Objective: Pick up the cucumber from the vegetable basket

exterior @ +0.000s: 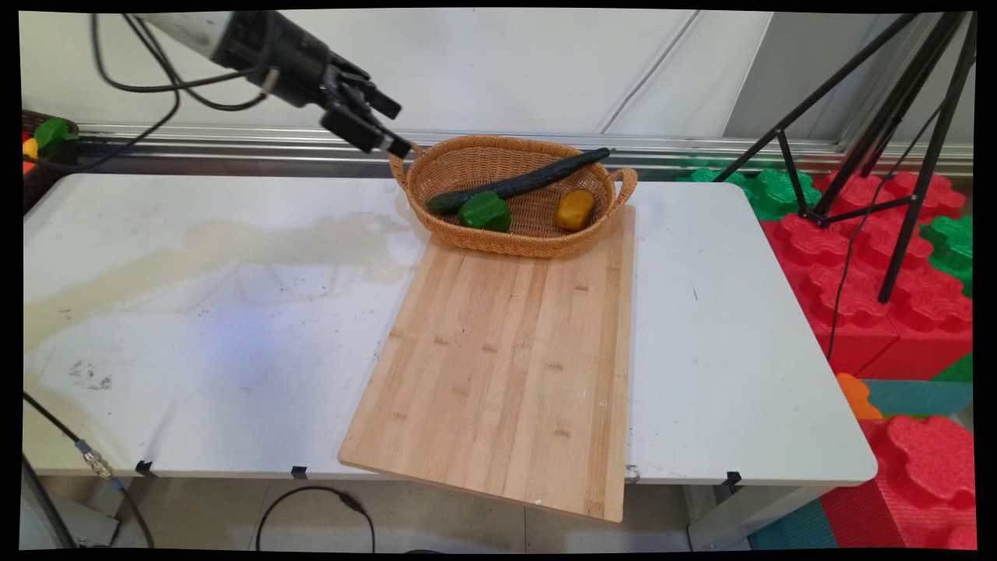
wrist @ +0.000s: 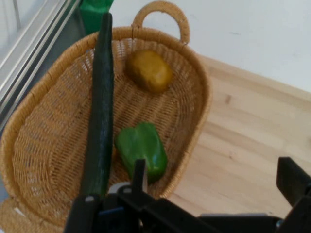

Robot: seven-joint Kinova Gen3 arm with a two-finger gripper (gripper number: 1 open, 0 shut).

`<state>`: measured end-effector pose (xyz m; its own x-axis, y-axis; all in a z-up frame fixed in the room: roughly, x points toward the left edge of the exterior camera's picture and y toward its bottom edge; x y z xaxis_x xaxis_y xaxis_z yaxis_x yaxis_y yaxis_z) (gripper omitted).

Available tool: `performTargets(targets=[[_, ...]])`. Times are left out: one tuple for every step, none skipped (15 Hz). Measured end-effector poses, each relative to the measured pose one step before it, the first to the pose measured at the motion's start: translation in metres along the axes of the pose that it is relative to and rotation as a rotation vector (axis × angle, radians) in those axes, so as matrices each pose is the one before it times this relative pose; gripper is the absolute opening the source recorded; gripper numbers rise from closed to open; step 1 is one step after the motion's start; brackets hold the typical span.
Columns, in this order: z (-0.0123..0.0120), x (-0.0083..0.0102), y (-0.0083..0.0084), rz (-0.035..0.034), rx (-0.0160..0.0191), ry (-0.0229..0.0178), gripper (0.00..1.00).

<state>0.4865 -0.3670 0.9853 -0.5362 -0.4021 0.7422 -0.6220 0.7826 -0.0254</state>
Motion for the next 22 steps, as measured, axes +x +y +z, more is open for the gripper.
performTargets(targets=[[0.00619, 0.0013, -0.00305, 0.0007, 0.00118, -0.00186, 1.0], [0.00951, 0.00195, -0.00425, 0.0006, 0.0022, -0.00299, 1.0], [0.00649, 0.00145, -0.00274, 0.00018, 0.00111, -0.00193, 1.0], [0.00992, 0.00168, -0.00373, 0.00023, 0.00239, -0.00405, 1.0], [0.00624, 0.00075, -0.00234, -0.00077, 0.00175, -0.003, 1.0], [0.01011, 0.00129, -0.00331, -0.00111, 0.00238, -0.00503, 1.0], [0.00676, 0.001, -0.00199, -0.00045, 0.00106, -0.00324, 1.0], [0.01021, 0.00112, -0.00304, -0.00219, 0.00231, -0.00528, 1.0], [0.00664, 0.00061, -0.00195, -0.0018, 0.00153, -0.00389, 1.0], [0.01017, 0.00108, -0.00291, -0.00267, 0.00266, -0.00536, 1.0], [0.00657, 0.00076, -0.00173, -0.00154, 0.00145, -0.00384, 1.0], [0.01018, 0.00088, -0.00275, -0.00227, 0.00159, -0.00616, 1.0], [0.00636, 0.00045, -0.00171, -0.00145, 0.00101, -0.00406, 1.0], [0.00988, 0.00072, -0.00262, -0.00092, 0.0011, -0.00661, 1.0], [0.0115, 0.00121, -0.00282, 0.00035, 0.00077, -0.00772, 1.0], [0.0108, 0.00084, -0.00289, 0.00076, 0.00195, -0.00727, 1.0], [0.00873, 0.00083, -0.00255, 0.0007, 0.00218, -0.00457, 1.0], [0.01017, 0.00118, -0.00305, 0.00048, 0.00235, -0.00489, 1.0], [0.0083, 0.00147, -0.00271, 0.00057, 0.00203, -0.0025, 1.0], [0.00909, 0.00168, -0.00333, 0.00088, 0.00344, -0.00228, 1.0], [0.00503, 0.00098, -0.00202, 0.00051, 0.00235, -0.00094, 1.0], [0.0069, 0.00091, -0.00335, 0.00089, 0.00466, -0.00204, 1.0]])
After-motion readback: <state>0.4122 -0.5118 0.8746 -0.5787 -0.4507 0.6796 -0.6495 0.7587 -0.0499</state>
